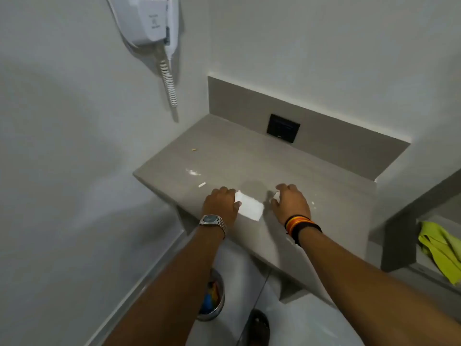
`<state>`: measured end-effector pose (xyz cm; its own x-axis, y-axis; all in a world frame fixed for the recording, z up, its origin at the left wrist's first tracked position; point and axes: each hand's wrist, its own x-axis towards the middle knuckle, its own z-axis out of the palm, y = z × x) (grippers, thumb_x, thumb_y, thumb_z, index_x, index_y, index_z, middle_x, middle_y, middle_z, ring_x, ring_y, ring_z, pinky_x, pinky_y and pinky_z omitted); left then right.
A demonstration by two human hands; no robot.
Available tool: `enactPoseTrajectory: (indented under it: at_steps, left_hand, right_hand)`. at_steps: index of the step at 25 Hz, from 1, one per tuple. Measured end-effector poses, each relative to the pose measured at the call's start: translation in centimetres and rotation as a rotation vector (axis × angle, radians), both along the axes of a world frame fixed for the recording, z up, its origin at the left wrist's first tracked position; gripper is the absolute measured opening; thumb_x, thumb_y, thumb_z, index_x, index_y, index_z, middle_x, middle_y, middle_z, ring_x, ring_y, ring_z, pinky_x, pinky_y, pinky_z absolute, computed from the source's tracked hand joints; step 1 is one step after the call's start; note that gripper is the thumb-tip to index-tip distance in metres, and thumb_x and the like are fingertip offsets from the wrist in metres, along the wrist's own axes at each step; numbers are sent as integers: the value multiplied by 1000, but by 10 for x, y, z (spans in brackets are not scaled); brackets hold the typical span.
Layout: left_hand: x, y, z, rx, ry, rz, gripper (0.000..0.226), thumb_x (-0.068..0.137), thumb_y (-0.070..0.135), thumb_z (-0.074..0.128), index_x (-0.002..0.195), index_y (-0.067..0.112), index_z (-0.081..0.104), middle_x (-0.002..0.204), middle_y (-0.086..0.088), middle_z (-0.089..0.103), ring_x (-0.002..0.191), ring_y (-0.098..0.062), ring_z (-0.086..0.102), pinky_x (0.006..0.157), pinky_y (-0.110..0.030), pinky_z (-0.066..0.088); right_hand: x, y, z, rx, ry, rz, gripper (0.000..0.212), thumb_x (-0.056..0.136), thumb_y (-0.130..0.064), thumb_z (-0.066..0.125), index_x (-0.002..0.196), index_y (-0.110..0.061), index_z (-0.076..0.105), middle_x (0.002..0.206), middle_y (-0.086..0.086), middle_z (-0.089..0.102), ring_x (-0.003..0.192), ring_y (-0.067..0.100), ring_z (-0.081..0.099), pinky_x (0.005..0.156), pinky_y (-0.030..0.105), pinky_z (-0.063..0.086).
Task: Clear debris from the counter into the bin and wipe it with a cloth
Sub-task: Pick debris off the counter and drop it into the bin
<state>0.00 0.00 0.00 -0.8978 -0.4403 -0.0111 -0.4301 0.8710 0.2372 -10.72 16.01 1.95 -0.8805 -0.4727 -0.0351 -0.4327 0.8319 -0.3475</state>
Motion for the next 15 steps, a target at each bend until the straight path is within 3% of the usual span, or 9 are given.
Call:
enactPoseTrajectory:
  at_steps: [3, 5, 6, 10, 15]
  left_hand:
    - [-31, 10, -20, 58, -63, 137, 72, 82, 66, 59, 136, 18, 52, 130, -10, 56, 117, -33, 53, 92, -42, 48]
    - [-41, 21, -34, 71, -124, 156, 87, 74, 73, 62, 140, 19, 49, 133, -11, 53, 118, -34, 51, 92, -42, 48]
    - [-43, 26, -39, 81, -154, 159, 83, 74, 70, 63, 138, 18, 51, 133, -11, 52, 118, -34, 51, 91, -42, 49]
    - [-40, 37, -41, 98, -77, 108, 32, 92, 34, 58, 115, 16, 71, 117, -10, 62, 105, -32, 61, 82, -38, 53]
    - [27, 18, -12, 229, 152, 238, 23, 94, 25, 57, 102, 13, 75, 104, -13, 68, 96, -35, 67, 80, -42, 58]
  right_hand:
    - [-28, 3, -21, 8, -139, -47, 44, 89, -31, 65, 129, -15, 60, 125, 15, 55, 111, 38, 60, 92, 40, 51]
    - [-38, -4, -35, 34, -207, -29, 30, 88, -24, 65, 117, -13, 68, 119, 15, 59, 106, 37, 62, 89, 36, 52]
    - [-41, -8, -38, 23, -214, -19, 25, 89, -19, 63, 111, -11, 72, 116, 16, 63, 104, 37, 64, 89, 35, 53]
    - [-39, -16, -35, -43, -192, -19, 19, 90, -10, 62, 98, -9, 79, 101, 17, 74, 96, 36, 69, 88, 35, 57]
    - [23, -29, -12, -145, -192, 68, 15, 86, -11, 63, 84, -12, 78, 91, 14, 76, 88, 33, 69, 72, 31, 53]
